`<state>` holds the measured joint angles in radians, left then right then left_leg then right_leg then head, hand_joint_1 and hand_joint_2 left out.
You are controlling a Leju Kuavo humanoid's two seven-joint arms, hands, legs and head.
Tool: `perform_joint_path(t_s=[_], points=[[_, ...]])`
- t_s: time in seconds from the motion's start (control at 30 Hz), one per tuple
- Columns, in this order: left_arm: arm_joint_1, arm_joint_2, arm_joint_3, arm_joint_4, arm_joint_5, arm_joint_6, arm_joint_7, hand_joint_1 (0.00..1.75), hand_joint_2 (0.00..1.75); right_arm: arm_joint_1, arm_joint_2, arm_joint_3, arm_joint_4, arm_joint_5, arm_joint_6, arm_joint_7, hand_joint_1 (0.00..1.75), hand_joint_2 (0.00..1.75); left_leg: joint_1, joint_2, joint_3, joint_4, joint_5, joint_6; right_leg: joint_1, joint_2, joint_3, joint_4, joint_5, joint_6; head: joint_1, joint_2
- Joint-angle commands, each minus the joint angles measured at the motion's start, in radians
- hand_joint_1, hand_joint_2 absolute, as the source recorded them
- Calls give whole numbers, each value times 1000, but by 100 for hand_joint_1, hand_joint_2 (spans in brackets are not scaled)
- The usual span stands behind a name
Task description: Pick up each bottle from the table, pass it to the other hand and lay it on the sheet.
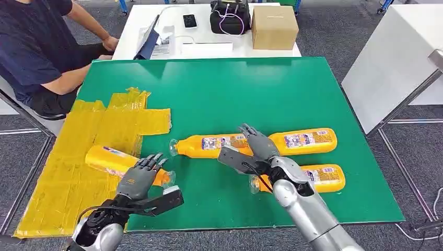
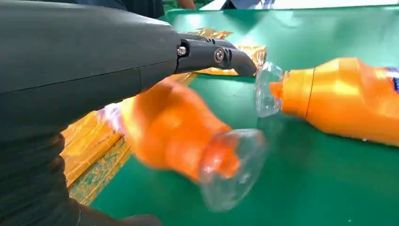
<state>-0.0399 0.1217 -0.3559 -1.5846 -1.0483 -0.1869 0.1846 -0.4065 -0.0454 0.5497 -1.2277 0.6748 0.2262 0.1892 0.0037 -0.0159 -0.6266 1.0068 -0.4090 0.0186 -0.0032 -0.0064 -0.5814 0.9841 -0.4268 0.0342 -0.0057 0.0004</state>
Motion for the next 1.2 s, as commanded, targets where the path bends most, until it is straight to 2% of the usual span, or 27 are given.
perform_joint_path(t_s=[0.03, 0.17, 0.27, 0.3, 0.63, 1.0, 1.2], points=[[-52, 27, -29, 85, 94, 2, -21, 0, 175, -102, 2, 72, 246, 4, -2, -21, 0, 175, 0, 2, 4, -1, 0, -1, 0, 1, 4, -2, 0, 0, 0, 0], [-27, -6, 11, 14, 192, 12, -25, 0, 175, -100, -8, 80, 247, 40, -27, 4, 0, 175, 1, 2, 5, 0, -2, -1, 1, 1, 5, -1, -1, 0, 0, 0], [13, -4, 46, 7, 246, 43, -56, 0, 175, -90, -27, 73, 285, 64, -61, -12, 0, 175, 0, 2, 4, -1, -1, 0, 0, 2, 4, -1, -1, 0, 0, 0], [-2, -25, 49, -19, 259, 52, -60, 0, 175, -103, -15, 81, 278, 80, -66, -13, 0, 175, 1, 3, 6, -1, -2, 0, 1, 2, 7, -2, -1, 0, 0, 0], [117, -110, 168, -196, 507, 79, -158, 0, 175, -83, -11, 57, 291, 144, -87, -17, 0, 175, 0, 2, 2, 0, -1, 0, 1, 2, 2, -1, -1, 0, 0, 0], [140, -121, 169, -217, 585, 53, -184, 0, 175, -96, 8, 64, 314, 165, -97, -27, 0, 175, 1, 3, 5, 0, -2, -1, 1, 2, 6, -1, -1, -1, 0, 0], [170, -135, 170, -243, 586, 53, -182, 0, 175, -78, 16, 66, 263, 184, -134, -35, 0, 175, 1, 3, 4, 0, -3, -1, 1, 2, 5, -1, -2, -1, 0, 0]])
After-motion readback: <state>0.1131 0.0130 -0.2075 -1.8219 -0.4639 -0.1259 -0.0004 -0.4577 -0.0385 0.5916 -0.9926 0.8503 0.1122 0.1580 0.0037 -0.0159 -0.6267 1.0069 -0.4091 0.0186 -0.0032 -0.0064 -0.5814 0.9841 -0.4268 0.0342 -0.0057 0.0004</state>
